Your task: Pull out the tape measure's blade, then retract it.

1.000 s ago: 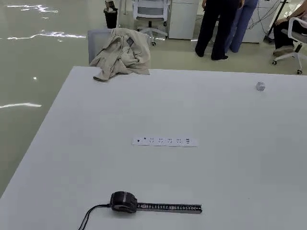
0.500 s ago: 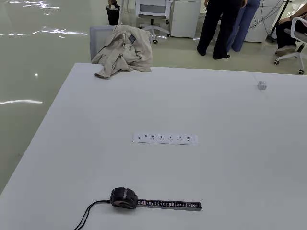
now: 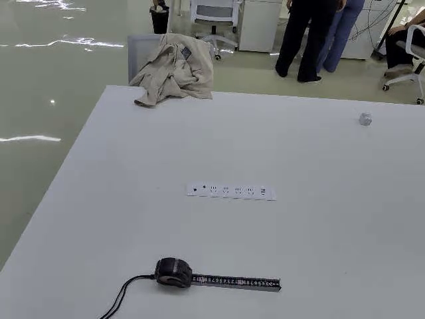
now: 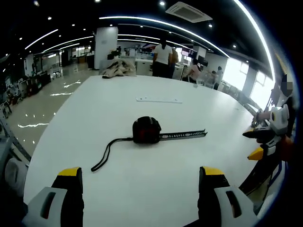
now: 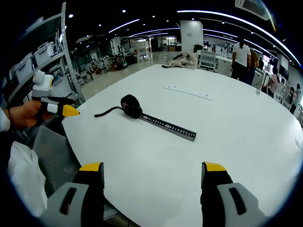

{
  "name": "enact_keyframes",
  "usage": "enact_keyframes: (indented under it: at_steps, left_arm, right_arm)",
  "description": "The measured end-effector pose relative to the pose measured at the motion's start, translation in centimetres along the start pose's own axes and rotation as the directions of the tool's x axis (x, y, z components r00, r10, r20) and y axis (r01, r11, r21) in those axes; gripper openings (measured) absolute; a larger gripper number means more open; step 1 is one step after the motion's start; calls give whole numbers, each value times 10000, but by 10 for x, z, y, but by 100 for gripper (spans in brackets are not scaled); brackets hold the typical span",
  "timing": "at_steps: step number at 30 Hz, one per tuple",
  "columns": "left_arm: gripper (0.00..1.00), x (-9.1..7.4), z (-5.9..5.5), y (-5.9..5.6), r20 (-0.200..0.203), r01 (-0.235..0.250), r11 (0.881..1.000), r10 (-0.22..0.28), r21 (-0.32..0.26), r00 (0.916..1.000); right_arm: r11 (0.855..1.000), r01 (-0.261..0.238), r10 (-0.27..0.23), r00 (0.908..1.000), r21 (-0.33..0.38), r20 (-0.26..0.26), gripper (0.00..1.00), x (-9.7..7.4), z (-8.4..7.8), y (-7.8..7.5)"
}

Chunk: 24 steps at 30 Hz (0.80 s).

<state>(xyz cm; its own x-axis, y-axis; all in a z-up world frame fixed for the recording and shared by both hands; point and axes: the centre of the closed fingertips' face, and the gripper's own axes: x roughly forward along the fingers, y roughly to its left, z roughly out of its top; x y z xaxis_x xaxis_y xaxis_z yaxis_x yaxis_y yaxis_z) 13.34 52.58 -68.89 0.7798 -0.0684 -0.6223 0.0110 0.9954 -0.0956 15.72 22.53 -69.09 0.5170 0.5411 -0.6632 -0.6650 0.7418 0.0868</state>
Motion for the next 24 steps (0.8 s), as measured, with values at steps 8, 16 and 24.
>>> enact_keyframes:
  at_steps: [8, 16, 24]
  left_arm:
    - [100, 11, 8, -9, 76, -148, 9999, 148, 5, 9999]
    - [100, 24, 11, -12, 72, -209, 9998, 208, 62, 9998]
    - [99, 36, 16, -18, 151, -243, 9997, 243, -2, 9996]
  right_arm:
    - [10000, -72, 72, 10000, -68, -35, 86, 6, 2, -2]
    - [9998, -32, 30, 9999, -175, -126, 85, 14, 1, -7]
    - [9989, -221, 206, 9991, -414, -370, 84, 24, -1, -12]
